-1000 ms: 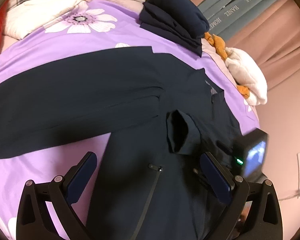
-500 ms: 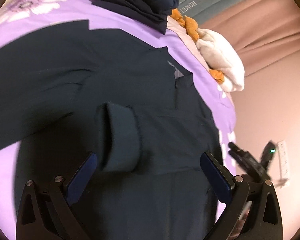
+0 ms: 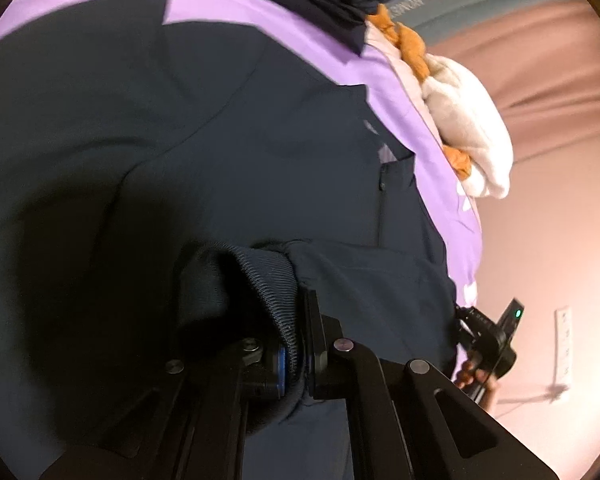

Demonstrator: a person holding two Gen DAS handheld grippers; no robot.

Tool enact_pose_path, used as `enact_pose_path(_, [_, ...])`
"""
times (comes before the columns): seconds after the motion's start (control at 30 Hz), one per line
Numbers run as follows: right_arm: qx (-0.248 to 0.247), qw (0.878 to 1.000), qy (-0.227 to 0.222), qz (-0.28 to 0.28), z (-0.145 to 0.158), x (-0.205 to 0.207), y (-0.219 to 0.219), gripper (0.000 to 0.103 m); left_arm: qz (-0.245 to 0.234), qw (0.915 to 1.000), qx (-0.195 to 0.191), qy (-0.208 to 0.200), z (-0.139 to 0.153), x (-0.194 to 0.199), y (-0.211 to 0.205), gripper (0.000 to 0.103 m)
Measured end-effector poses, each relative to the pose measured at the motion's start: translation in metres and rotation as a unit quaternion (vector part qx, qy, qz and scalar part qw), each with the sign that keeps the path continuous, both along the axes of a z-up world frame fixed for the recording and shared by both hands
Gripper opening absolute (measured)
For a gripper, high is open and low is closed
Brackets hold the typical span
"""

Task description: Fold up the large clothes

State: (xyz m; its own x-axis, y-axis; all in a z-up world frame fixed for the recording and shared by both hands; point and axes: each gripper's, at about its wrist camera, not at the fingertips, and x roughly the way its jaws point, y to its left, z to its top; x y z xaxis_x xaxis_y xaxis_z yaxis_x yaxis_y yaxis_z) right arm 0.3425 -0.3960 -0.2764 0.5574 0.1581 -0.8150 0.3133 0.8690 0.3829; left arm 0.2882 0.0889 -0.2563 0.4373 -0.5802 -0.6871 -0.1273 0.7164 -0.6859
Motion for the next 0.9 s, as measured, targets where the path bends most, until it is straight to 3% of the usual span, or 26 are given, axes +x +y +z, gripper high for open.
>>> enact_pose_path(0.1, [-0.001,0.999,-0.038,0.007,0.011,-0.015,-0.008,0.006,-0.018,0.999,0.017,-0.036,0.019,0.007,-0.009,0.004])
enact_pose_path(0.23, [0.047,0.996,-0.066,-0.039,0.007,-0.025,-0.038,0.006,-0.038,0.995,0.048,-0.079,0.034,0.019,-0.018,0.004])
enact_pose_path(0.37, [0.023,0.999,-0.035,-0.035,-0.01,-0.017,-0.031,0.012,-0.064,0.9931,0.089,-0.041,0.012,0.027,-0.016,0.004])
enact_pose_path(0.43, [0.016,0.998,-0.032,-0.043,-0.007,-0.018,-0.031,0.017,-0.07,0.9916,0.107,-0.022,0.0,0.023,-0.007,0.01])
enact_pose_path(0.5, [0.011,0.997,-0.041,-0.058,0.005,-0.02,-0.035,0.028,-0.068,0.9904,0.12,-0.013,-0.003,0.014,0.005,0.035])
enact_pose_path(0.57, [-0.022,0.996,-0.061,-0.065,0.021,-0.027,-0.033,0.029,-0.065,0.9894,0.128,-0.023,0.004,0.005,0.018,0.036])
enact_pose_path(0.67, [-0.045,0.995,-0.089,-0.028,0.044,-0.035,-0.021,0.029,-0.054,0.9823,0.171,-0.052,0.026,-0.005,0.024,0.036])
enact_pose_path(0.73, [-0.048,0.993,-0.103,0.017,0.053,-0.037,-0.002,0.029,-0.057,0.9809,0.168,-0.08,0.039,-0.009,0.018,0.036])
enact_pose_path(0.8, [-0.049,0.992,-0.097,0.07,0.053,-0.034,0.023,0.029,-0.083,0.9778,0.164,-0.101,0.045,-0.009,-0.004,0.036])
enact_pose_path(0.9, [-0.064,0.986,-0.062,0.138,0.037,-0.028,0.064,0.026,-0.122,0.9731,0.173,-0.092,0.034,-0.003,-0.04,0.036])
